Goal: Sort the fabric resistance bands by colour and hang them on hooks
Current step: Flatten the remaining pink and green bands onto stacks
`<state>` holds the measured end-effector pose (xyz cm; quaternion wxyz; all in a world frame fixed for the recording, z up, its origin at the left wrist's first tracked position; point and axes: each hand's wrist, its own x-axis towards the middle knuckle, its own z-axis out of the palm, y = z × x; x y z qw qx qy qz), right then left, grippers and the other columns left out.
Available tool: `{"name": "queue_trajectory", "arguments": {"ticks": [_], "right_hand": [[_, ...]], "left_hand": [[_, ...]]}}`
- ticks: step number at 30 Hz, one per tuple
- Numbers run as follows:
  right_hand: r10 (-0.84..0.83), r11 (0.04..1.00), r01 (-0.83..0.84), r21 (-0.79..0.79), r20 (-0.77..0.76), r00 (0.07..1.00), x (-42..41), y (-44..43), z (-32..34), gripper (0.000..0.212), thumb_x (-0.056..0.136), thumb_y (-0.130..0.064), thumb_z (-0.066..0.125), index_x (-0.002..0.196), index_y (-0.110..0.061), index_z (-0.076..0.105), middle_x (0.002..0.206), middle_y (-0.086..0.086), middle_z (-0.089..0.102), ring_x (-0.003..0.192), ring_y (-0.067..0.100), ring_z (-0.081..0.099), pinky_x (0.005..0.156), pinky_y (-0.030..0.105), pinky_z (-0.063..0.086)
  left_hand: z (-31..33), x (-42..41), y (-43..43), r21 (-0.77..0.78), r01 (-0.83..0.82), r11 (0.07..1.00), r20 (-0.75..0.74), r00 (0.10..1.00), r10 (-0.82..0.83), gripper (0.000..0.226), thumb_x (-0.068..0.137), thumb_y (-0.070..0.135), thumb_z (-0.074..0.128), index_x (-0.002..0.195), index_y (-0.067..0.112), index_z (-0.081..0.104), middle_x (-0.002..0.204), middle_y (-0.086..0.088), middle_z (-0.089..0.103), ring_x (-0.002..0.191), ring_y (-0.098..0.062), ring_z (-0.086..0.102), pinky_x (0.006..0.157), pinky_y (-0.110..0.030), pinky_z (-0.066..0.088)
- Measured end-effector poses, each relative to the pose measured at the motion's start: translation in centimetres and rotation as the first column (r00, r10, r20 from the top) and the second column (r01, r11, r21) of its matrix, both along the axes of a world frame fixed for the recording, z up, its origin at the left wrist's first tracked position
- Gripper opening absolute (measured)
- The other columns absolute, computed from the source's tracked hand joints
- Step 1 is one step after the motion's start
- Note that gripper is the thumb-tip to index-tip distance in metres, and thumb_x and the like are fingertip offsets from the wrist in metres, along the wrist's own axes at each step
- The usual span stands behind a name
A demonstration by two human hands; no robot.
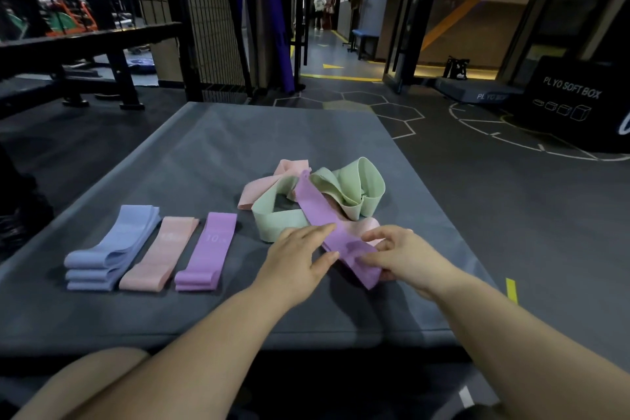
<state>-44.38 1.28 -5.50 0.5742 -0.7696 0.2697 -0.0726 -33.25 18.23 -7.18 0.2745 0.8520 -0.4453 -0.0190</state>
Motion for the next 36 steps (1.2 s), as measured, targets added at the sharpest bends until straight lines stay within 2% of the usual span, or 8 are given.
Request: {"name": "queue_trajectory", "arguments": {"ticks": [4,7,12,18,23,28,31,36], "right_hand": [[-0.01,0.979,-0.013,-0.203,-0.111,0.994,-0.2,-0.1,-0.1,0.029,0.084,-0.019,0.073,0.111,-0.012,0.065,0.082,-0.002,0.057,0.07,0.012,0.058,0.056,0.02,0.051],[0.021,0.911,-0.088,-0.402,-0.168,0.986,-0.2,0.3,-0.1,0.027,0.083,-0.032,0.073,0.093,-0.008,0.066,0.069,-0.005,0.055,0.065,0.011,0.053,0.066,0.031,0.054],[0.018,0.855,-0.12,-0.504,-0.203,0.979,0.0,0.8,0.2,0.019,0.085,-0.032,0.069,0.071,-0.023,0.06,0.064,-0.009,0.049,0.06,0.006,0.043,0.053,0.02,0.034],[-0.034,0.956,0.007,-0.294,-0.086,0.996,0.5,0.6,-0.5,0.017,0.085,-0.025,0.071,0.091,-0.009,0.067,0.087,0.009,0.07,0.08,0.023,0.066,0.084,0.044,0.058],[-0.07,0.994,0.068,-0.086,-0.029,0.997,1.0,0.6,-1.4,0.027,0.081,-0.029,0.077,0.101,-0.02,0.061,0.103,0.006,0.07,0.096,0.022,0.068,0.083,0.041,0.059],[-0.081,0.996,0.082,0.043,-0.019,0.997,1.3,1.1,-1.3,0.026,0.083,-0.027,0.075,0.105,-0.017,0.065,0.077,0.004,0.07,0.063,0.011,0.059,0.056,0.022,0.045],[-0.099,0.995,0.1,0.023,-0.03,0.995,1.3,0.8,-1.1,0.02,0.079,-0.026,0.076,0.094,-0.015,0.071,0.06,-0.003,0.067,0.066,0.014,0.058,0.068,0.029,0.049],[-0.118,0.986,0.119,0.114,-0.016,0.993,1.2,0.6,-0.9,0.013,0.091,-0.007,0.057,0.094,-0.005,0.07,0.09,0.017,0.068,0.086,0.024,0.059,0.081,0.038,0.048]], "left_hand": [[-0.6,-0.4,-0.4,0.143,0.055,0.988,0.021,0.998,-0.058,0.044,0.1,0.048,0.039,0.143,0.039,0.041,0.149,0.019,0.037,0.133,-0.014,0.029,0.111,-0.029,0.023],[-0.8,-0.7,-0.5,0.237,0.075,0.969,0.021,0.996,-0.083,0.043,0.101,0.047,0.036,0.143,0.04,0.04,0.146,0.023,0.039,0.132,-0.011,0.027,0.109,-0.034,0.022],[-0.6,-0.9,-0.4,0.22,0.077,0.972,0.021,0.996,-0.083,0.04,0.101,0.044,0.038,0.139,0.039,0.046,0.14,0.021,0.047,0.13,-0.011,0.032,0.108,-0.035,0.025],[-0.7,-0.9,-0.5,0.12,0.036,0.992,0.008,0.999,-0.038,0.026,0.096,0.044,0.05,0.116,0.035,0.063,0.112,0.01,0.063,0.115,-0.017,0.044,0.098,-0.035,0.035],[-1.2,-1.0,-0.7,-0.003,0.026,1.0,-0.058,0.998,-0.026,0.014,0.091,0.035,0.059,0.097,0.026,0.067,0.097,0.007,0.069,0.1,-0.02,0.057,0.087,-0.037,0.045],[-1.0,-1.2,-0.9,-0.113,-0.022,0.993,-0.278,0.96,-0.011,0.009,0.091,0.036,0.063,0.088,0.028,0.066,0.084,0.012,0.069,0.085,-0.008,0.064,0.075,-0.025,0.047],[-0.9,-1.1,-0.8,-0.163,-0.032,0.986,-0.344,0.938,-0.026,0.01,0.089,0.039,0.066,0.089,0.03,0.067,0.083,0.016,0.068,0.085,-0.001,0.065,0.072,-0.016,0.045],[-0.5,-0.9,-0.5,-0.152,-0.082,0.985,-0.312,0.95,0.031,0.009,0.088,0.026,0.067,0.097,0.028,0.066,0.083,0.019,0.063,0.086,-0.002,0.06,0.073,-0.014,0.042]]}}
